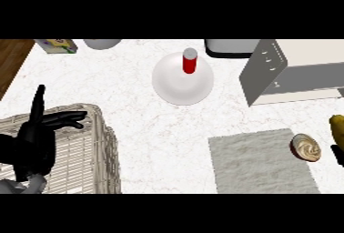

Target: Pick the lemon from the placemat and place it in the tiered shelf

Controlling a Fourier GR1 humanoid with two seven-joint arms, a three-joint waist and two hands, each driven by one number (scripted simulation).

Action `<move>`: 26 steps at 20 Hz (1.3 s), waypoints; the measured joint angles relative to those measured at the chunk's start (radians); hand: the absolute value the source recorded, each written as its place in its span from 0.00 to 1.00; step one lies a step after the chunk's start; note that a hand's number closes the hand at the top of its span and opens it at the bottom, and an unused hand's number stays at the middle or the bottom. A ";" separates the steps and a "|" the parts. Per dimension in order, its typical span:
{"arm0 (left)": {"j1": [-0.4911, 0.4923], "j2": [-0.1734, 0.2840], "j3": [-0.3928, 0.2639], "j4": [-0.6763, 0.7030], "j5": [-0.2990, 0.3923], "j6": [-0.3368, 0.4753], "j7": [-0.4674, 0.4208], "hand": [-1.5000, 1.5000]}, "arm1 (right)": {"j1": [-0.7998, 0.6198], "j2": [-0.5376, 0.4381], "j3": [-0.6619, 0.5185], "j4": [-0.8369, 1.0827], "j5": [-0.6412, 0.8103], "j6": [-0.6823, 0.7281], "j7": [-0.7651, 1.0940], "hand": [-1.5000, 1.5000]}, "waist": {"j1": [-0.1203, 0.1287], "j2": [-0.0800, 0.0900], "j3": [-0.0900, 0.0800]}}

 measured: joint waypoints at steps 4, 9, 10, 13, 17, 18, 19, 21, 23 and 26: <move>-0.021 -0.011 0.011 0.032 0.007 -0.010 -0.002 0.50 | -0.044 -0.049 -0.102 -0.012 -0.061 0.035 0.070 1.00 | 0.009 0.004 0.001; -0.037 -0.040 0.004 0.071 0.002 -0.017 -0.022 0.50 | -0.130 -0.080 -0.150 0.073 -0.075 0.031 0.092 1.00 | 0.024 0.009 0.002; -0.028 -0.033 0.006 0.063 0.005 -0.019 -0.027 0.50 | -0.142 -0.088 -0.162 0.095 -0.077 0.030 0.086 1.00 | 0.028 0.009 0.002; -0.050 -0.028 0.003 0.062 0.009 -0.022 -0.015 0.50 | -0.189 -0.089 -0.166 0.173 -0.060 0.005 0.063 1.00 | 0.033 0.010 0.003; -0.053 -0.027 0.000 0.056 0.008 -0.022 -0.018 0.50 | -0.257 -0.084 -0.151 0.311 -0.016 -0.045 0.005 1.00 | 0.042 0.012 0.003; -0.052 -0.026 -0.006 0.050 0.007 -0.022 -0.017 0.50 | -0.273 -0.080 -0.144 0.339 -0.001 -0.062 -0.009 1.00 | 0.044 0.012 0.003; -0.056 -0.028 -0.004 0.057 0.010 -0.023 -0.016 0.50 | -0.285 -0.077 -0.142 0.375 0.011 -0.079 -0.037 1.00 | 0.044 0.013 0.003; -0.058 -0.036 -0.010 0.054 0.006 -0.020 -0.019 0.50 | -0.325 -0.075 -0.134 0.458 0.033 -0.110 -0.082 1.00 | 0.048 0.014 0.004; -0.050 -0.036 -0.017 0.048 0.004 -0.019 -0.023 0.50 | -0.368 -0.070 -0.126 0.534 0.051 -0.141 -0.120 1.00 | 0.051 0.014 0.004; -0.056 -0.042 -0.025 0.067 0.002 -0.019 -0.032 0.50 | -0.432 -0.069 -0.117 0.644 0.076 -0.183 -0.174 1.00 | 0.052 0.015 0.004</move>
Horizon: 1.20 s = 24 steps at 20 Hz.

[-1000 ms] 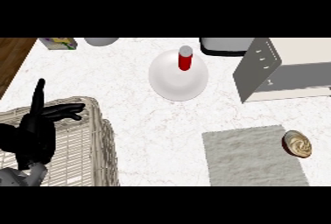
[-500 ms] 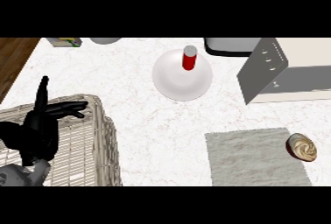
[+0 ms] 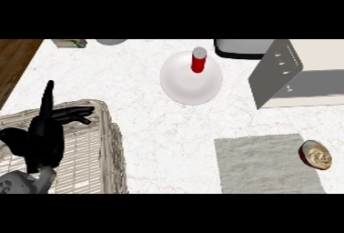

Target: Pick the lemon from the placemat and place it in the tiered shelf

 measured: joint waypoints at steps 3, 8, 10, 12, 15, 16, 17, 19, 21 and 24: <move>-0.003 0.010 0.003 -0.008 0.004 0.000 0.009 0.50 | -0.031 0.018 0.006 0.096 0.024 -0.056 -0.078 1.00 | -0.001 -0.002 -0.001; -0.022 0.006 0.000 0.000 0.003 0.002 0.019 0.50 | -0.106 0.007 0.023 0.230 0.056 -0.085 -0.153 1.00 | -0.005 -0.010 -0.007; -0.023 0.005 -0.008 -0.007 0.002 0.005 0.020 0.50 | -0.131 0.020 -0.001 0.278 0.041 -0.112 -0.167 1.00 | -0.004 -0.011 -0.009; -0.024 0.008 -0.008 -0.011 0.003 0.006 0.023 0.50 | -0.160 0.026 -0.021 0.332 0.026 -0.127 -0.182 0.00 | -0.004 -0.013 -0.011; -0.021 0.016 -0.003 -0.008 0.010 0.004 0.024 0.50 | -0.203 0.010 -0.038 0.424 0.004 -0.105 -0.212 0.00 | 0.001 -0.012 -0.012; -0.022 0.010 -0.009 -0.008 0.007 0.007 0.024 0.50 | -0.217 0.007 -0.035 0.444 0.004 -0.100 -0.219 0.00 | 0.000 -0.014 -0.014; -0.017 0.007 -0.016 -0.017 0.004 0.009 0.021 0.50 | -0.228 0.006 -0.035 0.463 0.005 -0.102 -0.226 0.00 | 0.001 -0.015 -0.015; -0.027 0.003 -0.013 -0.003 0.006 0.009 0.020 0.50 | -0.256 0.004 -0.038 0.505 -0.002 -0.097 -0.252 0.00 | 0.000 -0.015 -0.017; -0.032 -0.004 -0.021 0.001 0.004 0.010 0.019 0.50 | -0.283 0.000 -0.045 0.550 -0.010 -0.097 -0.283 0.00 | 0.002 -0.013 -0.018; -0.019 0.012 -0.017 -0.009 0.006 0.010 0.016 0.50 | -0.315 -0.003 -0.056 0.603 -0.029 -0.085 -0.319 0.00 | 0.002 -0.011 -0.013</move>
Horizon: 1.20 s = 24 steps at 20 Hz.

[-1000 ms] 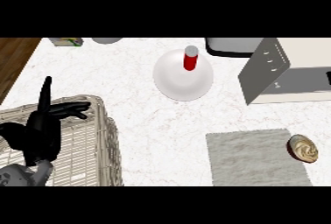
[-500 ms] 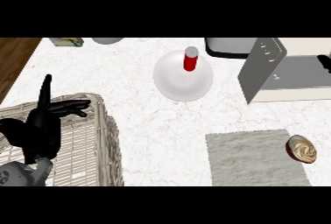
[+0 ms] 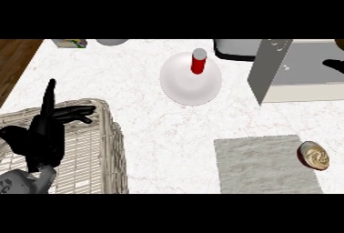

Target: Pick the lemon from the placemat and place it in the tiered shelf

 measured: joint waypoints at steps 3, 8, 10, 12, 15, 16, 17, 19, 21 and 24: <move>0.016 0.003 0.002 -0.016 0.001 0.001 -0.004 0.50 | -0.026 0.004 -0.026 0.031 -0.037 0.008 -0.024 0.00 | -0.004 0.003 0.006; 0.018 0.012 0.020 -0.008 0.011 -0.002 -0.006 0.50 | -0.036 -0.035 -0.097 0.070 -0.108 0.027 -0.046 0.00 | -0.013 0.006 0.010; 0.023 0.007 0.010 -0.015 0.003 0.004 -0.008 0.50 | -0.045 -0.067 -0.126 0.083 -0.128 0.025 -0.029 0.00 | -0.016 0.006 0.011; 0.028 0.018 0.013 -0.025 0.005 0.005 -0.003 0.50 | -0.047 -0.118 -0.156 0.101 -0.148 0.040 -0.004 0.00 | -0.018 0.005 0.011; 0.026 0.018 0.017 -0.013 0.007 0.004 -0.004 0.50 | -0.028 -0.183 -0.200 0.128 -0.179 0.067 0.026 0.00 | -0.026 0.005 0.011; 0.027 0.025 0.024 -0.015 0.012 0.003 -0.003 0.50 | -0.014 -0.211 -0.216 0.139 -0.190 0.086 0.034 0.00 | -0.028 0.005 0.011; 0.024 0.028 0.028 -0.013 0.015 0.002 0.000 0.50 | -0.005 -0.234 -0.230 0.151 -0.200 0.098 0.036 0.00 | -0.028 0.005 0.012; 0.024 0.022 0.032 -0.003 0.015 0.003 -0.008 0.50 | 0.029 -0.289 -0.265 0.178 -0.224 0.139 0.028 0.00 | -0.033 0.006 0.012; 0.028 0.023 0.029 -0.004 0.015 0.003 -0.009 0.50 | 0.060 -0.332 -0.288 0.209 -0.241 0.177 0.018 0.00 | -0.032 0.006 0.012; 0.043 0.016 0.030 -0.011 0.016 0.003 -0.022 0.50 | 0.101 -0.394 -0.321 0.257 -0.268 0.242 -0.010 0.00 | -0.027 0.007 0.013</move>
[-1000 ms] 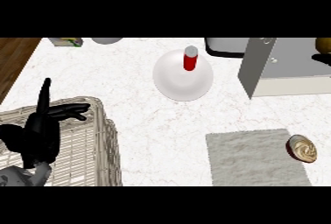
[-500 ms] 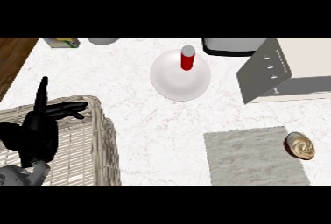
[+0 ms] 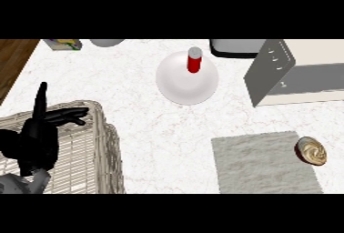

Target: Pick the lemon from the placemat and place it in the tiered shelf

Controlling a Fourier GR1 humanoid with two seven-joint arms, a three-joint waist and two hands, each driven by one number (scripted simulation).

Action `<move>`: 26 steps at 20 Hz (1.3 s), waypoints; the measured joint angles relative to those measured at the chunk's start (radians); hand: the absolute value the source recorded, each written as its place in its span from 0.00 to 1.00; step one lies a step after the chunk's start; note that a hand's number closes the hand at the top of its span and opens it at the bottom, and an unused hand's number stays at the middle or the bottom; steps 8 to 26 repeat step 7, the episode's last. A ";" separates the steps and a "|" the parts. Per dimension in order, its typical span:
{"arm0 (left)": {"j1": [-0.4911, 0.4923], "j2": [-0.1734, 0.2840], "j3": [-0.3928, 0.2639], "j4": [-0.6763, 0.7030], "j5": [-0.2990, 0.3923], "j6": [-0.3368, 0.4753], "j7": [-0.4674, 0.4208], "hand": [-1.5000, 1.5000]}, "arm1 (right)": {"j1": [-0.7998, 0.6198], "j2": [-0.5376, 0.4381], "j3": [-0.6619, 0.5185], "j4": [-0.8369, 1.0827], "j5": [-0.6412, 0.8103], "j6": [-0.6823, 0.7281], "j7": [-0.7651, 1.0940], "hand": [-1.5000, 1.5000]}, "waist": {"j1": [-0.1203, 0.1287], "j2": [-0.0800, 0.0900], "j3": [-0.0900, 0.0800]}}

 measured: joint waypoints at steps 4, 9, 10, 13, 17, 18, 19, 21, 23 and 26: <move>-0.015 -0.002 -0.009 -0.002 -0.003 0.004 0.008 0.50 | 0.052 -0.073 -0.038 0.068 -0.035 0.103 -0.061 0.00 | -0.001 0.001 0.001; -0.008 0.004 -0.006 -0.002 -0.001 0.002 0.004 0.50 | 0.087 -0.110 -0.055 0.108 -0.048 0.153 -0.107 0.00 | 0.003 0.002 0.001; -0.008 0.004 -0.006 -0.002 -0.001 0.002 0.004 0.50 | 0.087 -0.110 -0.055 0.108 -0.048 0.153 -0.107 0.00 | 0.003 0.002 0.001; -0.008 0.004 -0.006 -0.002 -0.001 0.002 0.004 0.50 | 0.087 -0.110 -0.055 0.108 -0.048 0.153 -0.107 0.00 | 0.003 0.002 0.001; -0.008 0.004 -0.006 -0.002 -0.001 0.002 0.004 0.50 | 0.087 -0.110 -0.055 0.108 -0.048 0.153 -0.107 0.00 | 0.003 0.002 0.001; -0.008 0.004 -0.006 -0.002 -0.001 0.002 0.004 0.50 | 0.087 -0.110 -0.055 0.108 -0.048 0.153 -0.107 0.00 | 0.003 0.002 0.001; -0.008 0.004 -0.006 -0.002 -0.001 0.002 0.004 0.50 | 0.087 -0.110 -0.055 0.108 -0.048 0.153 -0.107 0.00 | 0.003 0.002 0.001; -0.008 0.004 -0.006 -0.002 -0.001 0.002 0.004 0.50 | 0.087 -0.110 -0.055 0.108 -0.048 0.153 -0.107 0.00 | 0.003 0.002 0.001; -0.008 0.004 -0.006 -0.002 -0.001 0.002 0.004 0.50 | 0.087 -0.110 -0.055 0.108 -0.048 0.153 -0.107 0.00 | 0.003 0.002 0.001; -0.008 0.004 -0.006 -0.002 -0.001 0.002 0.004 0.50 | 0.087 -0.110 -0.055 0.108 -0.048 0.153 -0.107 0.00 | 0.003 0.002 0.001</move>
